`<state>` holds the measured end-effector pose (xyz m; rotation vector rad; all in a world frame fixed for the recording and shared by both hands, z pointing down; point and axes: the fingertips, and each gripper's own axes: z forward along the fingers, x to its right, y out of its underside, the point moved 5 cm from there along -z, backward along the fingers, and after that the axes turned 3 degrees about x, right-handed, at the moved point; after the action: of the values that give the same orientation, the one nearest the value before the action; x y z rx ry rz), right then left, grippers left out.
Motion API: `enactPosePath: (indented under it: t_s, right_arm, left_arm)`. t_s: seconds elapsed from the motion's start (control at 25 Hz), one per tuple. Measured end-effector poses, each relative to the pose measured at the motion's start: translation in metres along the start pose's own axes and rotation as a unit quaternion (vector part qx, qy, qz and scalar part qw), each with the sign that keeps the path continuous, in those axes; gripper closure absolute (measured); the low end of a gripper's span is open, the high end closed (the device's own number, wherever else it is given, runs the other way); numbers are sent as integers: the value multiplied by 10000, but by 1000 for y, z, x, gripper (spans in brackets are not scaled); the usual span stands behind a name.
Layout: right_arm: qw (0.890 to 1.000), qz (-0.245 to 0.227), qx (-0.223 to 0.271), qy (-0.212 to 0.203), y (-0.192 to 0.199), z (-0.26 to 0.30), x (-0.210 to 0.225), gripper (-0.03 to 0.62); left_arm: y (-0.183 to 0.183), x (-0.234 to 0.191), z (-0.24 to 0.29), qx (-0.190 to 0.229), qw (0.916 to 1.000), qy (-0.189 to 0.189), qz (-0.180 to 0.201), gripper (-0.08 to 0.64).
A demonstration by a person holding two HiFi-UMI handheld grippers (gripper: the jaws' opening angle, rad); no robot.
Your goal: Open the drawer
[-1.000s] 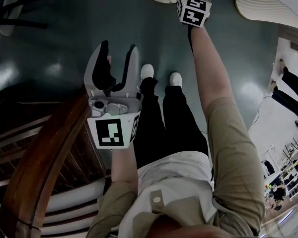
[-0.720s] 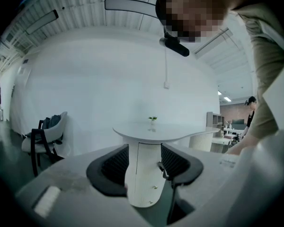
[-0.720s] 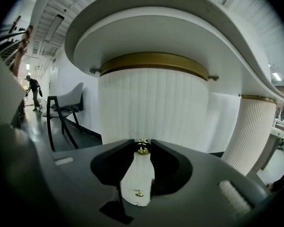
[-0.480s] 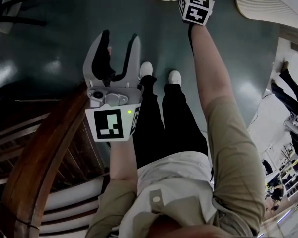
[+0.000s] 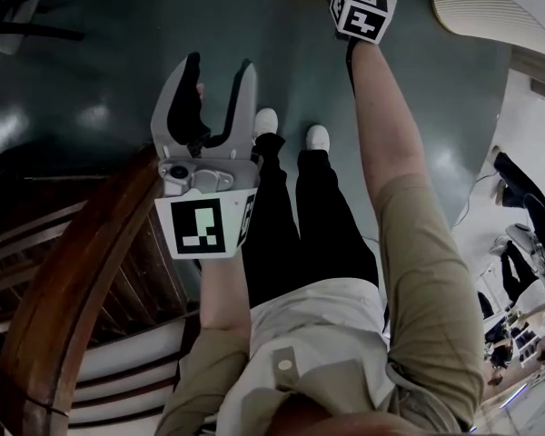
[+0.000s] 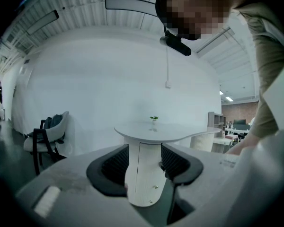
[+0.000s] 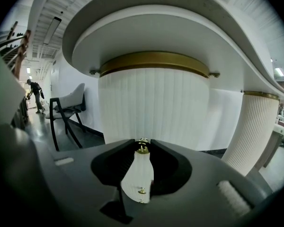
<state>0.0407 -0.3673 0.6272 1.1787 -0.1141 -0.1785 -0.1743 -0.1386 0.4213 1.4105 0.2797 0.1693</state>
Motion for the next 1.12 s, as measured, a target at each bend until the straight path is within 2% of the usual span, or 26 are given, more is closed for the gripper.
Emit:
enactPosePath:
  t_s: [0.68, 1.12]
  right_arm:
    - [9999, 116, -79, -13, 0, -2, 1, 488]
    - [9998, 145, 111, -62, 21, -48, -5, 488]
  left_arm:
    - [-5, 0, 0, 22, 10000, -64, -9, 348]
    - [-8, 0, -8, 18, 10000, -62, 20, 347]
